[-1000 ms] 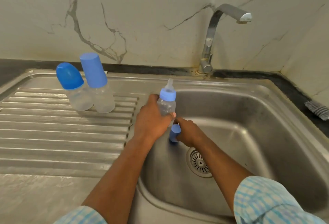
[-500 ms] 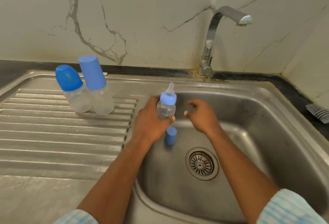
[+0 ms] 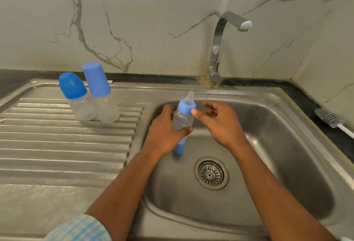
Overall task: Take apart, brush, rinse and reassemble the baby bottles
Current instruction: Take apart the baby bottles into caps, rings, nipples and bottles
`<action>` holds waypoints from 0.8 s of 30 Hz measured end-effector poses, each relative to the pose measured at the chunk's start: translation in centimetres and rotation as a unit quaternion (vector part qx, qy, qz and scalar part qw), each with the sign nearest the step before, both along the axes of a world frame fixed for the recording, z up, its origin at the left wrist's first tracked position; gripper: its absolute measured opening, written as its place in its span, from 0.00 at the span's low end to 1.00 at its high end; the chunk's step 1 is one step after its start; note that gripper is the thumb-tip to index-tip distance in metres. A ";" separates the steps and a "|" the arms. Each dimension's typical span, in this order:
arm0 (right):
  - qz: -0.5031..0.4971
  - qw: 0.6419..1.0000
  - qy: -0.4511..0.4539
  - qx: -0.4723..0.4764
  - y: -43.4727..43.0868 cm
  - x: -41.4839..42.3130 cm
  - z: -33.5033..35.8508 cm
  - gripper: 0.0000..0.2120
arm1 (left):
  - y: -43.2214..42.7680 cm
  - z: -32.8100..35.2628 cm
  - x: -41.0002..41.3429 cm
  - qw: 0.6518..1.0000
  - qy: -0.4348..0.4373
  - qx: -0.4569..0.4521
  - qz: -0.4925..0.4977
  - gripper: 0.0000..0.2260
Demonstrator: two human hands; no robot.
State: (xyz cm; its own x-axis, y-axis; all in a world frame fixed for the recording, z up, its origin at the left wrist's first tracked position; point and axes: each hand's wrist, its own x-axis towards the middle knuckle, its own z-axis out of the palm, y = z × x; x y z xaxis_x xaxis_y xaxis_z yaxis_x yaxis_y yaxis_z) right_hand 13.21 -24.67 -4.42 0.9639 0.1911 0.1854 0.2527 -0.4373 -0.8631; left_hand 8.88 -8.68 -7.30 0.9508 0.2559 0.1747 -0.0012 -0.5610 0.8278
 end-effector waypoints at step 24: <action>-0.082 0.996 -0.042 0.022 0.8 -0.2 0.1 0.17 | -2.4 -0.9 0.8 0.995 -0.033 0.090 -0.032 0.28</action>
